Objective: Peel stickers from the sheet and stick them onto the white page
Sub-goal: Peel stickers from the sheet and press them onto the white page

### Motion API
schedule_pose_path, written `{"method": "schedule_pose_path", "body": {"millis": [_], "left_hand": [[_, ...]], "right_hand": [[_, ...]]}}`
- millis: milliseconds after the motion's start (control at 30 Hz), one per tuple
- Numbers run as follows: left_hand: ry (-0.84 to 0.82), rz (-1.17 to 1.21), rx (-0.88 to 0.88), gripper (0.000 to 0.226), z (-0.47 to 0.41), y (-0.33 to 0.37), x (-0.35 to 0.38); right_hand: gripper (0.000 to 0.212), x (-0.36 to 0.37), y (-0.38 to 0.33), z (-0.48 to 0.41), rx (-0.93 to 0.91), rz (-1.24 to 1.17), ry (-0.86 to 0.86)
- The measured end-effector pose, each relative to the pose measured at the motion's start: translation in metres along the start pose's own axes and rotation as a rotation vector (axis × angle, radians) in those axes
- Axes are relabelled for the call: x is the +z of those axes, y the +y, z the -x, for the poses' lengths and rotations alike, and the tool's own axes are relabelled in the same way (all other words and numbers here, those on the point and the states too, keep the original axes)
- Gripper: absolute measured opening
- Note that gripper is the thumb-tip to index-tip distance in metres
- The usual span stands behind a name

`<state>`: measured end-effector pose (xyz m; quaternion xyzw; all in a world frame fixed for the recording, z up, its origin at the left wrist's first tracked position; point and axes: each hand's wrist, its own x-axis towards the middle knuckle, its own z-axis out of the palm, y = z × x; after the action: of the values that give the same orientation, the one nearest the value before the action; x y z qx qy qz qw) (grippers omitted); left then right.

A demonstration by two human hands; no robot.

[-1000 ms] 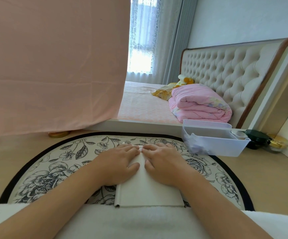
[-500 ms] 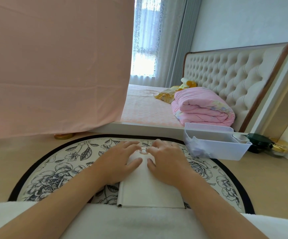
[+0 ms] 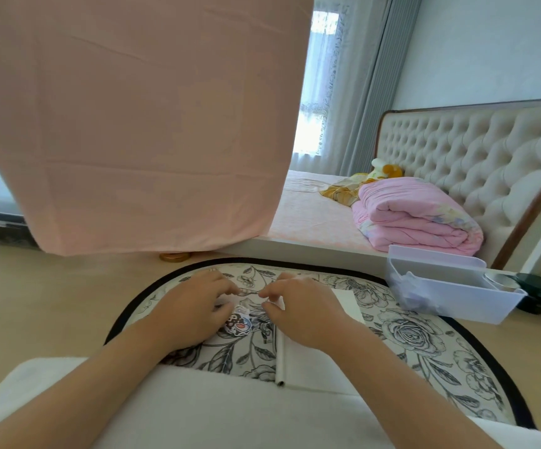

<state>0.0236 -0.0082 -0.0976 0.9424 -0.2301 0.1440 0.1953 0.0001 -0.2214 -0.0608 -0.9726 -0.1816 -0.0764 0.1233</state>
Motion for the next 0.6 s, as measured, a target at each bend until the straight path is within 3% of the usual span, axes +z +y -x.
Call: {"method": "schedule_pose_path", "body": {"millis": [300,600], "left_hand": [[-0.092,0.128,0.021,0.025,0.007,-0.02,0.002],[-0.07,0.186,0.01,0.008,0.004,-0.018,0.003]], "right_hand": [[0.041,0.019,-0.027,-0.018,-0.042,0.096,-0.121],[0.015,0.024,-0.015,-0.014,0.135,-0.269,-0.006]]}}
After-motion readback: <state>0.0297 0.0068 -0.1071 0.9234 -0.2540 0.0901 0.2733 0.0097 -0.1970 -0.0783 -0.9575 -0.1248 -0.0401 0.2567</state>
